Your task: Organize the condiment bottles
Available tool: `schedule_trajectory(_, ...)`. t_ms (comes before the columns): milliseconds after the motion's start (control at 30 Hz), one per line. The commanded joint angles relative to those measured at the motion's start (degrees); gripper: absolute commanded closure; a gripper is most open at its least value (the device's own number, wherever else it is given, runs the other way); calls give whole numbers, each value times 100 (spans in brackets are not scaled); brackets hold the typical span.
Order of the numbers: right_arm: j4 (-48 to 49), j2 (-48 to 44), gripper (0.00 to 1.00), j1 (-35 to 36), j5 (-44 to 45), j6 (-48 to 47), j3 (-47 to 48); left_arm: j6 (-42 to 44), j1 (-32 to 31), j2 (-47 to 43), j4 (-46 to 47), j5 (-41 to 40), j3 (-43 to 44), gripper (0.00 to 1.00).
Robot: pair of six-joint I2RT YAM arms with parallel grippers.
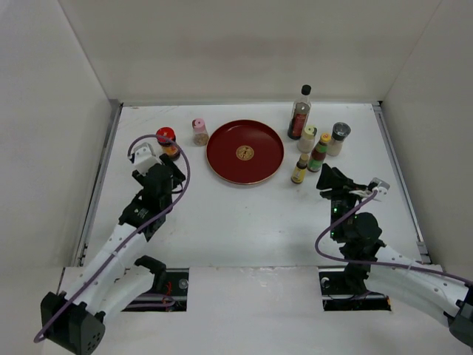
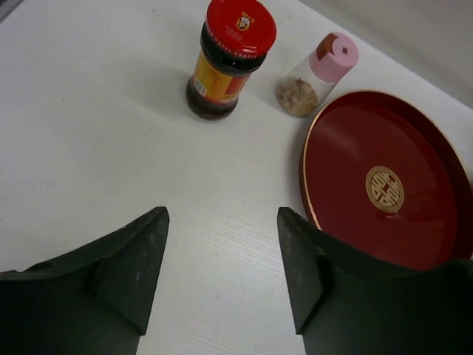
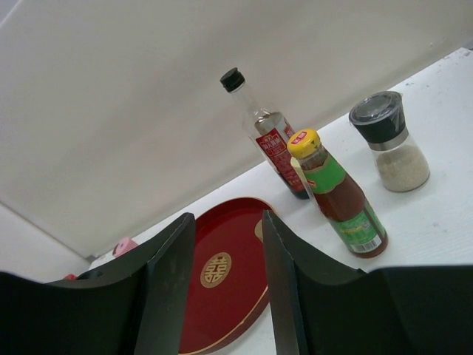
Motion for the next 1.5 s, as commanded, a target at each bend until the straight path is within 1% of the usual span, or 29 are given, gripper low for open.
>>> schedule_trajectory(0, 143, 22, 52, 11, 8, 56, 187, 408, 70, 408, 793, -40, 409, 48)
schedule_trajectory(33, 134, 31, 51, 29, -1, 56, 195, 469, 113, 653, 898, -31, 514, 48)
schedule_trajectory(67, 134, 31, 51, 38, -18, 56, 195, 513, 148, 856, 951, -66, 628, 45)
schedule_trajectory(167, 152, 101, 50, 38, -53, 56, 213, 531, 315, 1489, 1022, -49, 1006, 25)
schedule_trajectory(200, 143, 127, 50, 46, -53, 56, 230, 531, 351, 1726, 1048, -83, 1146, 20)
schedule_trajectory(267, 126, 136, 48, 64, -71, 56, 239, 540, 517, 2262, 1083, -101, 1480, 15)
schedule_trajectory(367, 135, 145, 46, 64, -80, 65, 231, 557, 842, 3000, 1013, 39, 2007, 13)
schedule_trajectory(533, 160, 145, 34, 73, -203, 65, 240, 689, 1229, 4020, 935, 189, 2719, 13)
schedule_trajectory(600, 161, 171, 32, 73, -203, 65, 248, 707, 1309, 4293, 899, 241, 2904, 12)
schedule_trajectory(700, 134, 180, 27, 82, -220, 65, 266, 803, 1388, 4671, 881, 531, 3177, 11)
schedule_trajectory(867, 135, 303, 25, 82, -282, 65, 301, 918, 1546, 5216, 706, 637, 3529, 11)
schedule_trajectory(1000, 178, 303, 24, 82, -291, 56, 283, 970, 1590, 5481, 670, 602, 3678, 14)
schedule_trajectory(1100, 143, 286, 24, 82, -291, 47, 292, 1006, 1625, 5534, 696, 584, 3705, 20)
schedule_trajectory(1167, 143, 277, 24, 82, -308, 47, 292, 1032, 1660, 5543, 714, 575, 3705, 28)
schedule_trajectory(1333, 117, 189, 23, 82, -335, 21, 283, 1050, 1704, 5429, 802, 540, 3556, 54)
schedule_trajectory(1400, 117, 180, 23, 82, -335, 47, 266, 1023, 1687, 5254, 863, 444, 3433, 60)
schedule_trajectory(1467, 117, 241, 23, 82, -352, 30, 283, 1015, 1643, 4973, 1012, 286, 3214, 63)
